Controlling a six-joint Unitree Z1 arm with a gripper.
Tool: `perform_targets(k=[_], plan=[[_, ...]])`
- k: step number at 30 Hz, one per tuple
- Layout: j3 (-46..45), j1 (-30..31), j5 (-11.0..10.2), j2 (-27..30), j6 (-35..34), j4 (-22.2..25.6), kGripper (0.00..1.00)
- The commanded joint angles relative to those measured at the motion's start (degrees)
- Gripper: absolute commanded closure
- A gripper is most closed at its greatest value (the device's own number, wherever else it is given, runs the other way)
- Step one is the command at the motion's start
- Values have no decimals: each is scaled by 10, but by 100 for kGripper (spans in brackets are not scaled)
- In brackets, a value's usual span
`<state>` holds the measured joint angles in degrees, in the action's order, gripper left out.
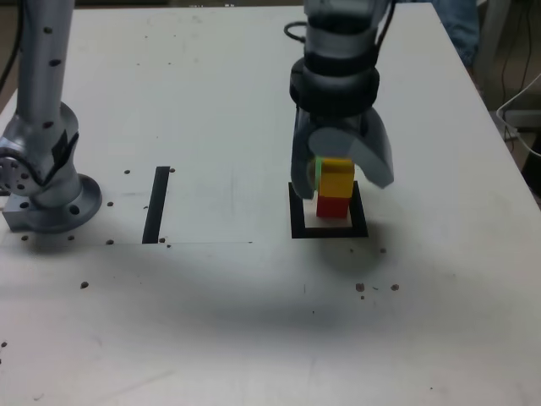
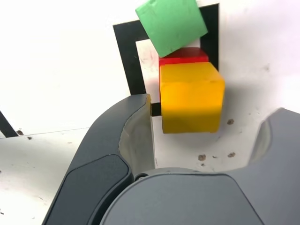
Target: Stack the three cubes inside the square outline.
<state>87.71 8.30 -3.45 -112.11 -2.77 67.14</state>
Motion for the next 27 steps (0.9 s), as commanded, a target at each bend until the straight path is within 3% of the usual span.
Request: perform_targets(k=[1, 15, 20, 27], plan=[[1, -8, -5, 23, 4, 9, 1], [-24, -145, -11, 58, 70, 45, 1], [-51, -183, 8, 41, 82, 34, 1], [-83, -187, 34, 27, 80, -7, 0]])
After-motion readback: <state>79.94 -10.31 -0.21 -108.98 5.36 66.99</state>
